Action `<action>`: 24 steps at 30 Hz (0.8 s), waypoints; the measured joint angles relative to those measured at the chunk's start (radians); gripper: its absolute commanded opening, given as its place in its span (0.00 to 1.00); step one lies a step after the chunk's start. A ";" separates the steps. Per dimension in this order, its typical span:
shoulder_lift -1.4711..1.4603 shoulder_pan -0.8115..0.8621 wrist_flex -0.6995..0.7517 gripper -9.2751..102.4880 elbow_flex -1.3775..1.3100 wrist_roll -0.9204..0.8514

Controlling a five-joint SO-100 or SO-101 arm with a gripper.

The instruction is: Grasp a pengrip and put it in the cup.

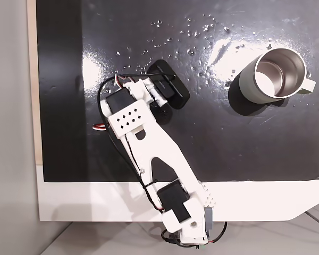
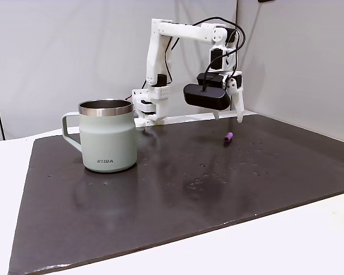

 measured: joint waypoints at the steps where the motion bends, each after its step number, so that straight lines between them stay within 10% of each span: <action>1: -0.018 -0.003 0.000 0.31 -0.014 0.002; 24: -0.302 0.069 -0.112 0.17 -0.118 -0.158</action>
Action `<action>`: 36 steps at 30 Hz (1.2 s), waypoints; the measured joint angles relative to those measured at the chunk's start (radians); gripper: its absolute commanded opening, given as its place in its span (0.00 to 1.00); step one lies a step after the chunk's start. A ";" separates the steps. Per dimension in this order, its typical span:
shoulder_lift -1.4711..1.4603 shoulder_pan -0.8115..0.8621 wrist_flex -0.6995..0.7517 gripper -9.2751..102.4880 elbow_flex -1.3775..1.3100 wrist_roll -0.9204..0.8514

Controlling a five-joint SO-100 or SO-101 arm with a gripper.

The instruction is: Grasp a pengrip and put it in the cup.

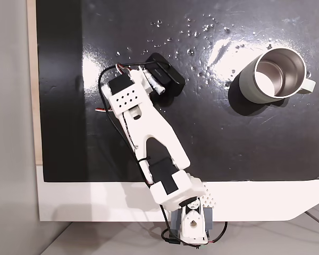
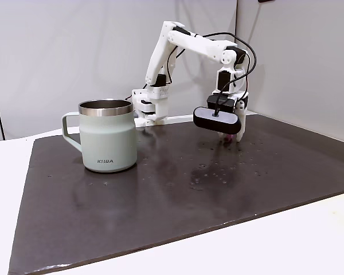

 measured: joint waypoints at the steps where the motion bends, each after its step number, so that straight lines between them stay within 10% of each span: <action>1: 0.000 0.000 -0.014 0.15 -0.002 -0.012; 13: 0.017 0.014 -0.058 0.08 0.025 -0.064; 36: 0.391 0.500 0.483 0.08 -0.333 -0.316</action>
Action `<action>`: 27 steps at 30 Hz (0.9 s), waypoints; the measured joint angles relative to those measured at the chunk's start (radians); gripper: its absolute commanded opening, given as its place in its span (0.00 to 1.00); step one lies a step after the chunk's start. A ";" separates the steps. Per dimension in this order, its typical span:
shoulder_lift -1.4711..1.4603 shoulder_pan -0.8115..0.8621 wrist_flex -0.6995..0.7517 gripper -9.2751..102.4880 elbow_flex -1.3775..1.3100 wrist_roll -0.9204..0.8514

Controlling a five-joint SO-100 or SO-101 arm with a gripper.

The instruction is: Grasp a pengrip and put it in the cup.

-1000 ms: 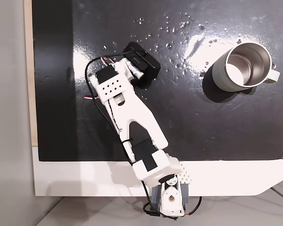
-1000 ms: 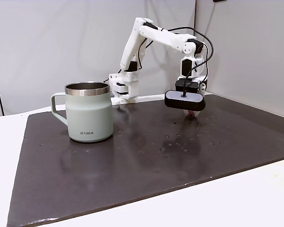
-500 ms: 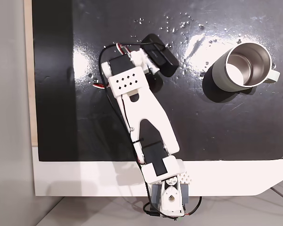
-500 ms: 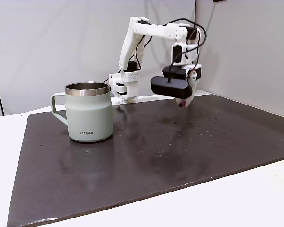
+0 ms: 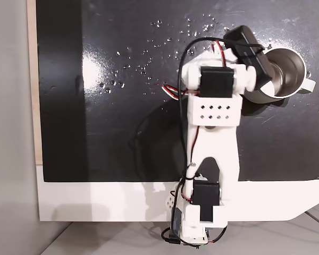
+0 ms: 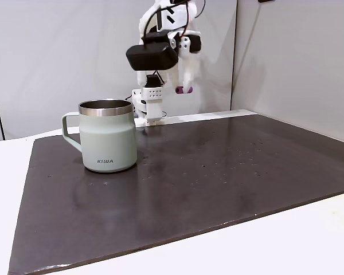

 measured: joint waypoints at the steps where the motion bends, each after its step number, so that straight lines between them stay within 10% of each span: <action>1: 0.023 0.029 0.005 0.08 0.000 -0.032; 13: 0.258 0.370 -0.012 0.08 0.008 -0.379; 27: -0.089 0.492 -0.081 0.08 -0.426 -0.390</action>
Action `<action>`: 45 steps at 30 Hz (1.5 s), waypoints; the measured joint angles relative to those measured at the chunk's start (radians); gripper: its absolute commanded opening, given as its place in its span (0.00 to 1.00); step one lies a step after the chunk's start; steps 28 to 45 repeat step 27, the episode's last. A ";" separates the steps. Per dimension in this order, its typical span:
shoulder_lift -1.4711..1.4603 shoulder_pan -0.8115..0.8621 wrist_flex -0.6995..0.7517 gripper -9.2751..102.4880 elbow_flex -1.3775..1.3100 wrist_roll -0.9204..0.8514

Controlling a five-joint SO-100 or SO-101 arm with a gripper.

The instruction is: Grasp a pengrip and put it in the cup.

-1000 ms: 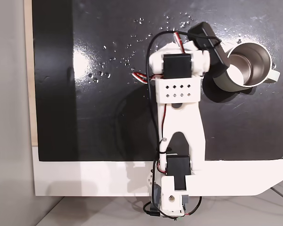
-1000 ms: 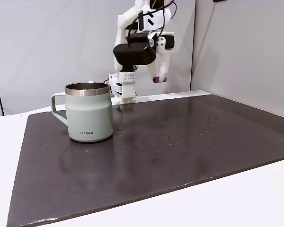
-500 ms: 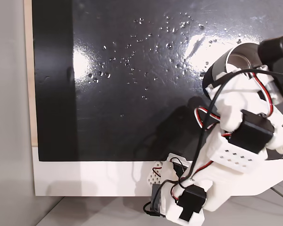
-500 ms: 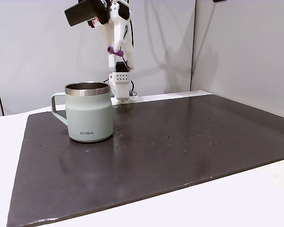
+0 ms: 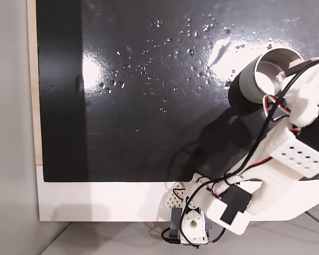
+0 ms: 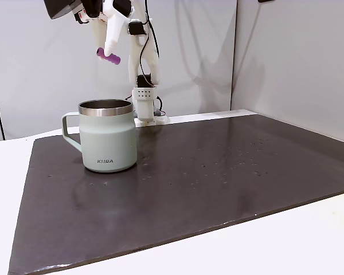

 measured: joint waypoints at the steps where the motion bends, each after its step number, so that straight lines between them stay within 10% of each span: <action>1: -0.035 0.005 -0.008 0.08 -0.041 0.008; 9: -0.190 0.018 -0.018 0.09 -0.144 0.018; 16: -0.209 0.034 -0.018 0.36 -0.144 0.028; 45: -0.209 0.032 -0.018 0.36 -0.144 0.051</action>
